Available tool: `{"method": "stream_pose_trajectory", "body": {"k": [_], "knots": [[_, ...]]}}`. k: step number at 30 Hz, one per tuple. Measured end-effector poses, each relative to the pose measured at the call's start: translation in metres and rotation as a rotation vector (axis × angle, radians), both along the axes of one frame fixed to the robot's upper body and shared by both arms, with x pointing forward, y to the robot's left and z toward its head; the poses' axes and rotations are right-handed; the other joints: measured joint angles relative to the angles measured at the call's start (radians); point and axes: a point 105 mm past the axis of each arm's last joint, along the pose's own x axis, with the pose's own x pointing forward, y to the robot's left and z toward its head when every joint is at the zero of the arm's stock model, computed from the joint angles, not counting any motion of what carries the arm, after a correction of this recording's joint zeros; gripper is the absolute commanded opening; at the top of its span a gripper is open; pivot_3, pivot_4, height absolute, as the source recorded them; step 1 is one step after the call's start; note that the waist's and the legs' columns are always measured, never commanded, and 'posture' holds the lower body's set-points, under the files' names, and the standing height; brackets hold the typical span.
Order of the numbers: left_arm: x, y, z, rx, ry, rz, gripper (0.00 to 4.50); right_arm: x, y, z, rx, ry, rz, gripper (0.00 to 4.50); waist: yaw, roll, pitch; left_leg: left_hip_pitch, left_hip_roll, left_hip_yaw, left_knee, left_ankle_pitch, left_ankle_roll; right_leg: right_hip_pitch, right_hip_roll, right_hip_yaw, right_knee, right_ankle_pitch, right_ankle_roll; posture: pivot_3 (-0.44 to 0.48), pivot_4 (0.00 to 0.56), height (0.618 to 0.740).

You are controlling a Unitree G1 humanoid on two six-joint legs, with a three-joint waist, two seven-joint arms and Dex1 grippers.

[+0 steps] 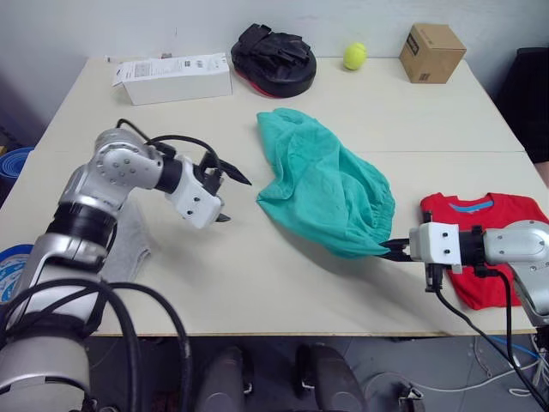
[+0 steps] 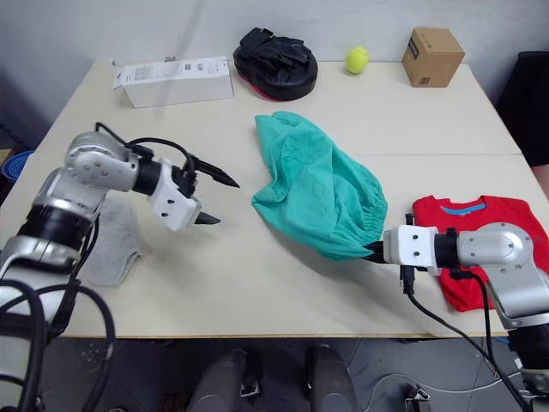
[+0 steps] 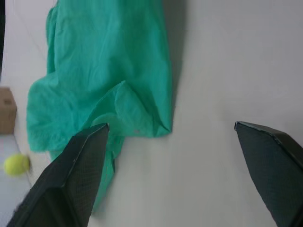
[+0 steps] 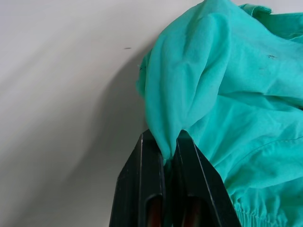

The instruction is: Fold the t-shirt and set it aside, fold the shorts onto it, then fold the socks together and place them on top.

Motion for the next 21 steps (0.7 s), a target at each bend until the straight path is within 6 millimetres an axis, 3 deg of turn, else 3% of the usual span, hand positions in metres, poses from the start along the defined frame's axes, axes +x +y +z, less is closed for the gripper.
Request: {"method": "stream_pose_trajectory", "body": {"k": [5,10,14,17,21], "knots": [[0.006,-0.011,0.000,0.130,-0.111,-0.126,4.45,-0.002,0.001,-0.004,0.004,0.012,-0.022,0.00,-0.001,-0.001,0.000,-0.012,0.000,-0.001,0.005,0.000,0.000,-0.012,0.000,-0.003,0.002,0.000,0.001,0.000,0.150,0.740],[0.017,-0.030,0.001,0.223,-0.264,-0.210,4.45,-0.005,0.005,-0.004,0.010,0.014,-0.036,0.00,0.001,-0.002,0.001,-0.015,-0.001,-0.002,0.010,-0.002,0.005,-0.012,0.000,-0.008,0.003,0.002,0.004,0.000,0.150,0.740],[0.031,-0.044,0.001,0.178,-0.327,-0.184,4.45,-0.006,0.008,-0.003,0.014,0.011,-0.041,0.00,0.000,-0.002,0.001,-0.018,-0.001,-0.001,0.014,-0.004,0.009,-0.013,-0.002,-0.008,0.002,0.004,0.007,0.000,0.150,0.740],[0.046,-0.044,-0.005,0.040,-0.188,0.045,4.45,-0.007,0.008,-0.004,0.018,0.014,-0.054,0.00,-0.001,-0.001,0.001,-0.023,-0.001,-0.001,0.016,-0.004,0.010,-0.016,-0.001,-0.012,0.002,0.004,0.007,0.000,0.150,0.740],[0.054,-0.030,-0.004,-0.165,0.182,0.361,4.45,-0.010,0.009,-0.006,0.018,0.020,-0.053,0.00,-0.004,-0.001,0.001,-0.026,-0.001,-0.001,0.017,-0.003,0.010,-0.018,0.002,-0.015,0.003,0.004,0.007,0.000,0.150,0.740]]}}
